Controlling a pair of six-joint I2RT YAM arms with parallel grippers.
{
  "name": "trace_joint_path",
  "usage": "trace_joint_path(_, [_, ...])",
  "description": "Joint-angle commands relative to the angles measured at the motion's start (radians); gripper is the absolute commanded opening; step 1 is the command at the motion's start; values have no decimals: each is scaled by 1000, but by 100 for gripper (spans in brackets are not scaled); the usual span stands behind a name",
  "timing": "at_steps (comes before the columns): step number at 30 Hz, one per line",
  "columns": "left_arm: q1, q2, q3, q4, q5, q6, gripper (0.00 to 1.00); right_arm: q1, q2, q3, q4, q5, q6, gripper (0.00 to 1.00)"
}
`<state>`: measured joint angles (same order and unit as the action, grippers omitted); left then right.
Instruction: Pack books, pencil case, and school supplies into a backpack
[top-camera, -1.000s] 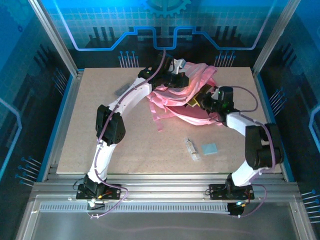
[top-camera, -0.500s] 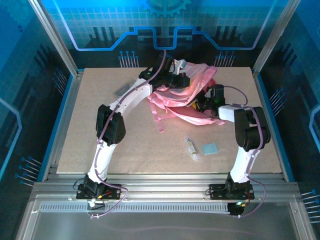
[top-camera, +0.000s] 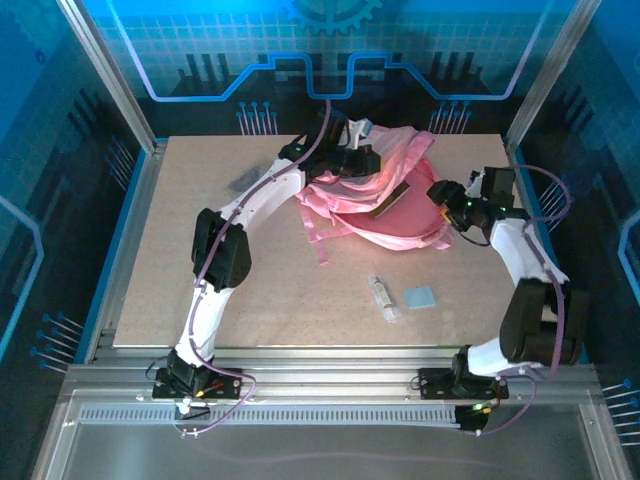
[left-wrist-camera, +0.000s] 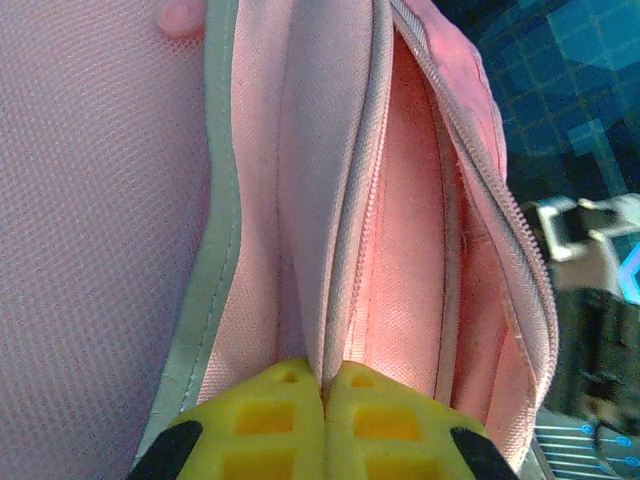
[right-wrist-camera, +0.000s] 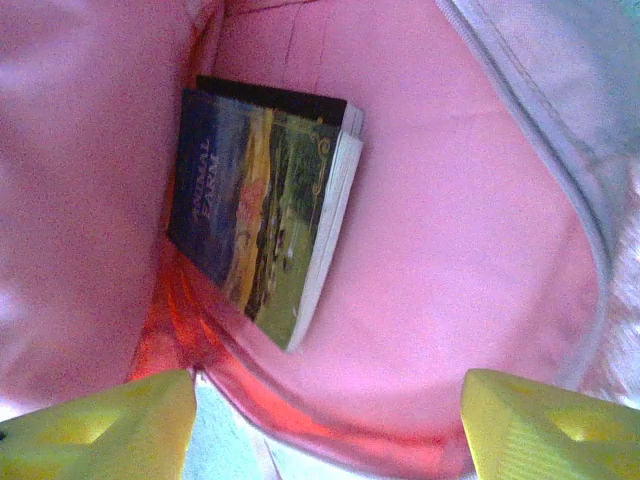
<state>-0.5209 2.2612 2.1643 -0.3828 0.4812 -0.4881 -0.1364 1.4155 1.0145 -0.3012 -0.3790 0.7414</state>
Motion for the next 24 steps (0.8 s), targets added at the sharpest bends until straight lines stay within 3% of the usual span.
trace_joint_path(1, [-6, -11, -49, 131, 2, -49, 0, -2, -123, 18, -217, 78, -151, 72])
trace_joint_path(7, [-8, -119, -332, 322, -34, -183, 44, 15, -273, -11, -249, 70, -144, 73])
trace_joint_path(17, [45, -438, -1022, 728, -242, -413, 60, 316, -308, -128, -82, 201, 2, 73])
trace_joint_path(24, [110, -454, -1188, 828, -342, -521, 60, 495, -250, -172, 24, 323, 62, 73])
